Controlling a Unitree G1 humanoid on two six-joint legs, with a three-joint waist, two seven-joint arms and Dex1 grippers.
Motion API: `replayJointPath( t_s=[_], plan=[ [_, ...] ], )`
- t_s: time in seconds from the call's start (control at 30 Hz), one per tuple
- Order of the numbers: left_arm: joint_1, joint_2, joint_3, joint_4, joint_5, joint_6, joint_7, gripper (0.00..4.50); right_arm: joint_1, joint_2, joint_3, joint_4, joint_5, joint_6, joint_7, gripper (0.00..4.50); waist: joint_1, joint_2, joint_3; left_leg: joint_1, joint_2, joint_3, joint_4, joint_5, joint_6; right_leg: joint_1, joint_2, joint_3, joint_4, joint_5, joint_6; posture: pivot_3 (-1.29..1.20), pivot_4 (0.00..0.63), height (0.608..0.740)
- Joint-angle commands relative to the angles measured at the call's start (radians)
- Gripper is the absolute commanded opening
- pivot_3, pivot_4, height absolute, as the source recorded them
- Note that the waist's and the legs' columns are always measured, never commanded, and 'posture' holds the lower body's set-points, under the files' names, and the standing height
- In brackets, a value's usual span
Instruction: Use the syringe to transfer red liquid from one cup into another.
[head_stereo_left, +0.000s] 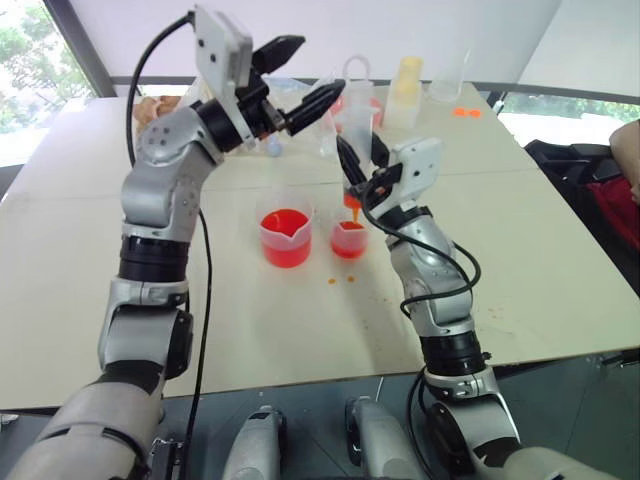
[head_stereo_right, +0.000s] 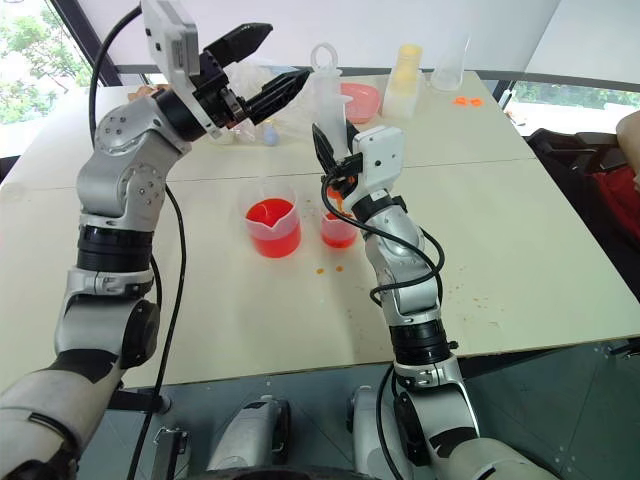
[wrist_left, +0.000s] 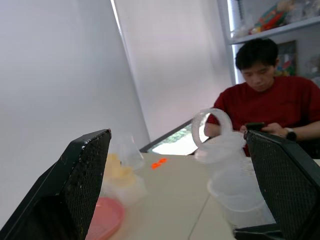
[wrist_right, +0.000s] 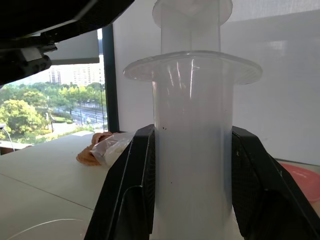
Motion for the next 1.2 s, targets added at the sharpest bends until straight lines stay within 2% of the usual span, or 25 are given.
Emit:
replayJointPath(
  t_s=[0.03, 0.5, 0.6, 0.87, 1.2],
  plan=[
    [-0.055, -0.001, 0.005, 0.056, 0.044, -0.082, -0.005, 4.46, -0.001, 0.006, 0.013, -0.029, -0.008, -0.034, -0.001, 1.36, 0.001, 0.0, 0.0, 0.0, 0.0, 0.0, 0.0, 0.0, 0.0, 0.0, 0.0, 0.0, 0.0, 0.0, 0.0, 0.0, 0.15, 0.74],
    [-0.146, -0.061, -0.052, 0.264, 0.184, -0.223, -0.003, 4.46, 0.032, 0.004, 0.052, -0.045, -0.054, -0.058, -0.002, 1.36, 0.002, 0.0, 0.0, 0.0, 0.0, 0.0, 0.0, 0.0, 0.0, 0.0, 0.0, 0.0, 0.0, 0.0, 0.0, 0.0, 0.15, 0.74],
    [-0.161, -0.069, -0.05, 0.286, 0.198, -0.246, -0.004, 3.63, 0.033, 0.004, 0.053, -0.045, -0.057, -0.06, -0.003, 1.36, 0.001, 0.0, 0.0, 0.0, 0.0, 0.0, 0.0, 0.0, 0.0, 0.0, 0.0, 0.0, 0.0, 0.0, 0.0, 0.0, 0.15, 0.74],
    [-0.172, -0.081, -0.045, 0.263, 0.175, -0.235, -0.042, 0.09, 0.036, 0.009, 0.054, -0.042, -0.061, -0.061, -0.004, 1.36, 0.0, 0.0, 0.0, 0.0, 0.0, 0.0, 0.0, 0.0, 0.0, 0.0, 0.0, 0.0, 0.0, 0.0, 0.0, 0.0, 0.15, 0.74],
    [-0.047, -0.09, -0.097, 0.084, 0.126, -0.091, -0.162, 0.09, 0.01, 0.013, 0.034, -0.036, -0.051, -0.068, -0.014, 1.36, -0.001, 0.0, 0.0, 0.0, 0.0, -0.001, 0.0, 0.0, 0.0, 0.0, 0.0, 0.0, 0.0, 0.0, 0.0, 0.0, 0.15, 0.74]
  ],
)
